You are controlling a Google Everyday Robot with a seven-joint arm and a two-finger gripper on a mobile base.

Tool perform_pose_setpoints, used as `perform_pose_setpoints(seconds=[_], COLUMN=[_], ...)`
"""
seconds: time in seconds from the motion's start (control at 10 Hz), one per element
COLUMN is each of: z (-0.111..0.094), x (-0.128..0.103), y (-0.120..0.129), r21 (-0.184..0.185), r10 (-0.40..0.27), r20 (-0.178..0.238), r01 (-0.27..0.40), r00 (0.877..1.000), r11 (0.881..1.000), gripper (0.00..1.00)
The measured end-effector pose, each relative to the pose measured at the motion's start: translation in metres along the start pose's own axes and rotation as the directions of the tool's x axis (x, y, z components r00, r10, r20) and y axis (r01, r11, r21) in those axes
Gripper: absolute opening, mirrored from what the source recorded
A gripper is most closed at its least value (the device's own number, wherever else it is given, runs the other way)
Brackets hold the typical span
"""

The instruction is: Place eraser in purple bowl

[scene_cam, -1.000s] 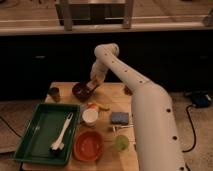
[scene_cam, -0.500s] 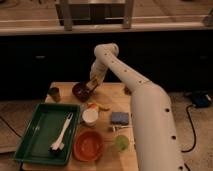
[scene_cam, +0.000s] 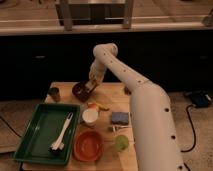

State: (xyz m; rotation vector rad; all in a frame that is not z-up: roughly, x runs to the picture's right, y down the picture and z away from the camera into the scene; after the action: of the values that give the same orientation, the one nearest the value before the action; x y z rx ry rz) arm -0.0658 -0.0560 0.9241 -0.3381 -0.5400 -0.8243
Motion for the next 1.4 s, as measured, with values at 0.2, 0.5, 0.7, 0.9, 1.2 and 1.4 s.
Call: perform_pose_setpoints(seconds=[0.2, 0.5, 0.7, 0.9, 1.2, 1.4], z=[0.002, 0.006, 0.009, 0.012, 0.015, 0.016], x=[-0.008, -0.015, -0.023, -0.027, -0.030, -0.034], y=[-0.008, -0.013, -0.020, -0.024, -0.027, -0.031], r21=[-0.005, -0.008, -0.010, -0.010, -0.012, -0.012], r10=[-0.025, -0.046, -0.058, -0.065, -0.069, -0.070], r20=[-0.001, -0.009, -0.015, -0.022, -0.031, -0.033], r01=[0.025, 0.046, 0.058, 0.064, 0.068, 0.070], r00=[1.000, 0.999, 0.998, 0.998, 0.997, 0.997], r11=[1.000, 0.999, 0.998, 0.998, 0.998, 0.997], gripper=[0.02, 0.02, 0.02, 0.02, 0.02, 0.02])
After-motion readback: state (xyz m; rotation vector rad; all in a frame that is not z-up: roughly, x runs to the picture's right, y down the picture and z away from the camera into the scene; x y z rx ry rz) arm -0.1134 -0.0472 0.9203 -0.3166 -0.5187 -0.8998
